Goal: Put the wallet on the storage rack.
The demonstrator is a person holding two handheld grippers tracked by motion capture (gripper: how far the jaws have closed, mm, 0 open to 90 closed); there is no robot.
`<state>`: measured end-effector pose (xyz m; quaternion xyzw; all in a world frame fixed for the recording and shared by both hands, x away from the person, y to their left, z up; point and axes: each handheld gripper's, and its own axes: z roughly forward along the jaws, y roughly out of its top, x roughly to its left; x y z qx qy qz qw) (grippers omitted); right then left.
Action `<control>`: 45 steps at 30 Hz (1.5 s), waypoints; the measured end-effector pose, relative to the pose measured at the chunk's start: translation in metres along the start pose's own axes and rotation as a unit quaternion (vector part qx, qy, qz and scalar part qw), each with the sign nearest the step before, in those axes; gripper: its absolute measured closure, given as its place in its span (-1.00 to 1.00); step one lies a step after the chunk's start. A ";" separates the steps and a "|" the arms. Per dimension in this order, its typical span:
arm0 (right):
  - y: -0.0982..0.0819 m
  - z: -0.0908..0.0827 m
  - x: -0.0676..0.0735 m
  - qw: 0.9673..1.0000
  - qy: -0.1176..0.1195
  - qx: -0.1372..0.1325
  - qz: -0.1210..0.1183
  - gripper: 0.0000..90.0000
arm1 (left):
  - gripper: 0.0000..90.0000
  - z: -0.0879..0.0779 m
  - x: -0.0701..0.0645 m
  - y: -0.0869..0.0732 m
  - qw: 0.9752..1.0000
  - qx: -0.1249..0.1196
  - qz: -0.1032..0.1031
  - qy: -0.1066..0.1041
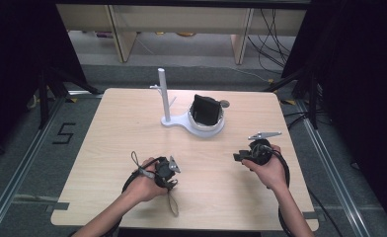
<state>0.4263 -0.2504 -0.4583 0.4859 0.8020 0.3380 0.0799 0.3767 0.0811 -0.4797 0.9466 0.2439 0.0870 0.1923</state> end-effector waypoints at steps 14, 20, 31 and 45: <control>0.001 0.001 0.004 1.000 0.010 -0.001 0.010 0.45 | 0.47 -0.001 0.027 0.025 0.989 0.109 0.074 -0.068; 0.001 0.001 0.003 1.000 0.013 0.010 0.004 0.44 | 0.45 0.005 0.023 0.034 0.980 0.152 0.099 -0.087; 0.000 0.000 0.000 1.000 0.002 0.008 -0.004 0.43 | 0.57 0.013 0.007 0.033 0.966 0.185 0.162 -0.081; -0.003 0.005 0.005 1.000 0.017 0.009 0.012 0.43 | 0.91 0.007 0.008 0.033 0.968 0.166 0.160 -0.098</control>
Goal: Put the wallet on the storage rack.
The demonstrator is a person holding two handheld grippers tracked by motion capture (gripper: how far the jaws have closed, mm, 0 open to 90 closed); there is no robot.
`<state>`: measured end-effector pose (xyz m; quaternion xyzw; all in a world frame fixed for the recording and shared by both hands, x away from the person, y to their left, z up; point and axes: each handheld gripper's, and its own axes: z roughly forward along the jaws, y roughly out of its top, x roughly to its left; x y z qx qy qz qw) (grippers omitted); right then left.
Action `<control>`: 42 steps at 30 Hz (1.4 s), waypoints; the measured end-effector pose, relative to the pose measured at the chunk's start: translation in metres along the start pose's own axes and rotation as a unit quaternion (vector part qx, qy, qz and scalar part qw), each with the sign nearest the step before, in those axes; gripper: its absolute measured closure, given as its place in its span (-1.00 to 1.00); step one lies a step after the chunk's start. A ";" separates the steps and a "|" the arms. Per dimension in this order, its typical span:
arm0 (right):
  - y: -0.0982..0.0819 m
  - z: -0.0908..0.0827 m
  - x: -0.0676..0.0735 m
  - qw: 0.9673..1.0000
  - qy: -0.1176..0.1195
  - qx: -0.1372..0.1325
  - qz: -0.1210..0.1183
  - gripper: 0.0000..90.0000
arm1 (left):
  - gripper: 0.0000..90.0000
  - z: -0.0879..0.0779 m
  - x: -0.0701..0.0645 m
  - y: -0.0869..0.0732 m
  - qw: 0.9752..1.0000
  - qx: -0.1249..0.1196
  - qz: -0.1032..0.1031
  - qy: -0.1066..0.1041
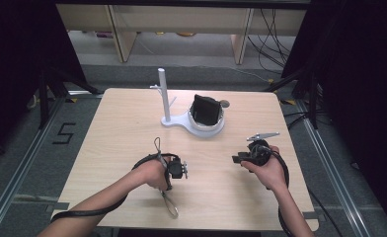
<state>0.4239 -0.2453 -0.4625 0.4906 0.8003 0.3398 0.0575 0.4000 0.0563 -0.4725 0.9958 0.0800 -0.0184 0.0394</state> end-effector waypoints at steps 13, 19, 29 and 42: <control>0.002 0.001 -0.005 0.999 -0.001 -0.019 -0.038 0.44 | 0.91 -0.041 0.008 0.000 0.992 -0.120 -0.028 0.038; 0.002 0.000 -0.005 0.999 -0.007 -0.016 -0.039 0.44 | 0.91 -0.060 0.013 -0.007 0.984 -0.162 -0.044 0.058; 0.003 0.004 -0.004 0.999 0.000 -0.014 -0.042 0.44 | 0.91 -0.050 0.014 -0.006 0.987 -0.143 -0.049 0.061; 0.001 0.000 -0.006 0.999 -0.006 -0.010 -0.039 0.44 | 0.90 -0.008 0.009 0.025 0.984 -0.167 -0.045 0.048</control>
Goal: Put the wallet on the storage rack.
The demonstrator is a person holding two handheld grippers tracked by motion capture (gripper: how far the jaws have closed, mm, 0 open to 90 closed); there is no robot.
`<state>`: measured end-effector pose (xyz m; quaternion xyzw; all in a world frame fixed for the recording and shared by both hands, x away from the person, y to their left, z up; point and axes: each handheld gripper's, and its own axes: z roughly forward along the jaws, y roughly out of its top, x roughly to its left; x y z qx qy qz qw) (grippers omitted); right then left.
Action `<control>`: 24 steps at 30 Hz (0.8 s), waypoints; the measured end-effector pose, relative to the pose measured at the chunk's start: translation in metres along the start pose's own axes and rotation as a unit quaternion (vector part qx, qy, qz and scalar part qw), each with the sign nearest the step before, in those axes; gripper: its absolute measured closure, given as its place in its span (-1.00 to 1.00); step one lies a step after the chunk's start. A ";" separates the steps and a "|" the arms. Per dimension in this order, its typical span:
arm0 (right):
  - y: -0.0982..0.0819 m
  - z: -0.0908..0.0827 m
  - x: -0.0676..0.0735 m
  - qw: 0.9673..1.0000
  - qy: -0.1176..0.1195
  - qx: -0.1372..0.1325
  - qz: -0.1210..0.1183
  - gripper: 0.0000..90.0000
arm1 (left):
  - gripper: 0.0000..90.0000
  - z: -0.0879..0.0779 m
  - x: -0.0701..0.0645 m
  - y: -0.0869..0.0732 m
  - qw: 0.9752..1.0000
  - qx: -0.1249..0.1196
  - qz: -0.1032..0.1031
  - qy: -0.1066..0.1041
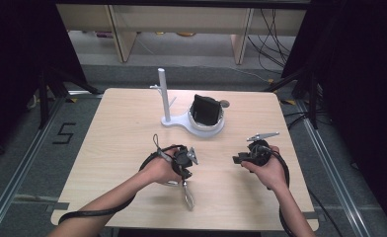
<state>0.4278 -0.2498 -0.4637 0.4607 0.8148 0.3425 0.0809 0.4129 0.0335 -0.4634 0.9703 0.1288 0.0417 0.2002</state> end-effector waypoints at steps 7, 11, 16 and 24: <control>0.000 0.003 0.001 1.000 0.002 -0.005 0.001 0.44 | 0.82 0.013 -0.001 0.003 1.000 0.007 0.005 -0.003; 0.001 0.004 0.000 1.000 0.006 -0.008 -0.011 0.44 | 0.69 0.011 0.002 0.002 1.000 0.006 0.004 -0.002; 0.003 0.001 0.002 1.000 0.002 0.002 -0.003 0.44 | 0.48 -0.008 0.005 0.000 1.000 0.012 -0.001 -0.005; 0.005 0.001 0.006 1.000 0.004 0.013 0.012 0.44 | 0.50 -0.009 0.004 0.000 0.999 0.049 0.002 -0.015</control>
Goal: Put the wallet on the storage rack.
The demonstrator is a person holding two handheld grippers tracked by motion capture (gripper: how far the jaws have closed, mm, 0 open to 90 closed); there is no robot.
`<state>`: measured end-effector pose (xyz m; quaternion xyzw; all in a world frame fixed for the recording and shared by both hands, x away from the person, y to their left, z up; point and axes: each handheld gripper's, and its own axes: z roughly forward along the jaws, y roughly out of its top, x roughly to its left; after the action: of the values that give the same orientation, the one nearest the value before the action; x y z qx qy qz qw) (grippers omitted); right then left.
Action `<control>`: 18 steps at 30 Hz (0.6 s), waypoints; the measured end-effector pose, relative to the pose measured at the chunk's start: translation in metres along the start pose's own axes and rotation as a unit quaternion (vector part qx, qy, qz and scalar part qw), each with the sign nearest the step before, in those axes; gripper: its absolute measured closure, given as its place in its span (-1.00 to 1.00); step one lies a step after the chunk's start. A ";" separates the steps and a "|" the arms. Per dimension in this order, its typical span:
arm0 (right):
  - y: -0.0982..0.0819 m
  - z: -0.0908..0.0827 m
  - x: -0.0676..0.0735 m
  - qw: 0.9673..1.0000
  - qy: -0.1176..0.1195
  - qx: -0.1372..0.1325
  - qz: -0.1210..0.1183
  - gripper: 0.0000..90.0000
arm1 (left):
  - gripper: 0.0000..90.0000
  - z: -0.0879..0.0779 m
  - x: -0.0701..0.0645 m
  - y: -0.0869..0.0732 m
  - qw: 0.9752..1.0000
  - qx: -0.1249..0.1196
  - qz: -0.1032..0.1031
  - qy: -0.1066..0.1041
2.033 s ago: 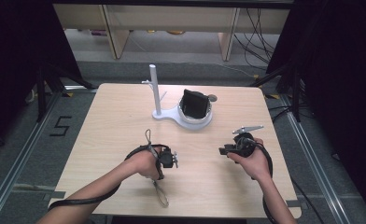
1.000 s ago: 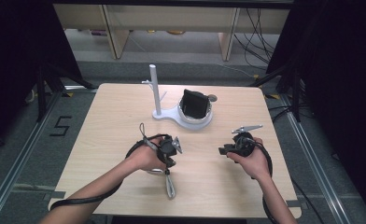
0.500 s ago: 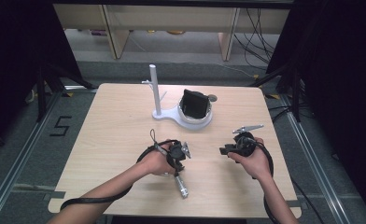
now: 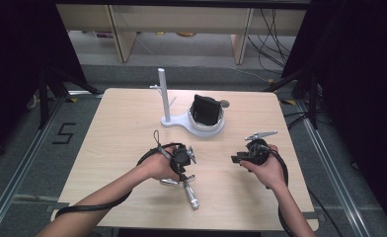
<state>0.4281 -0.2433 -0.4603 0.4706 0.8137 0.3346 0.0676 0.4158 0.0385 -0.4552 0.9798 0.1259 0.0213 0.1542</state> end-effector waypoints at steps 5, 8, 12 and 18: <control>0.001 0.000 0.000 1.000 -0.002 -0.004 0.002 0.44 | 0.49 0.006 -0.001 0.005 0.999 0.032 -0.005 -0.011; 0.001 -0.002 -0.001 1.000 -0.003 0.001 -0.001 0.44 | 0.48 0.011 -0.001 0.009 0.998 0.055 0.000 -0.013; 0.000 -0.002 -0.002 1.000 -0.004 -0.001 0.000 0.44 | 0.48 0.018 -0.001 0.015 0.997 0.075 -0.001 -0.016; -0.002 0.000 -0.004 1.000 0.006 -0.004 -0.006 0.43 | 0.67 0.024 -0.001 0.020 0.995 0.096 -0.002 -0.017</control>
<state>0.4292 -0.2473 -0.4618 0.4631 0.8158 0.3400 0.0668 0.4211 0.0131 -0.4718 0.9900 0.1268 -0.0083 0.0616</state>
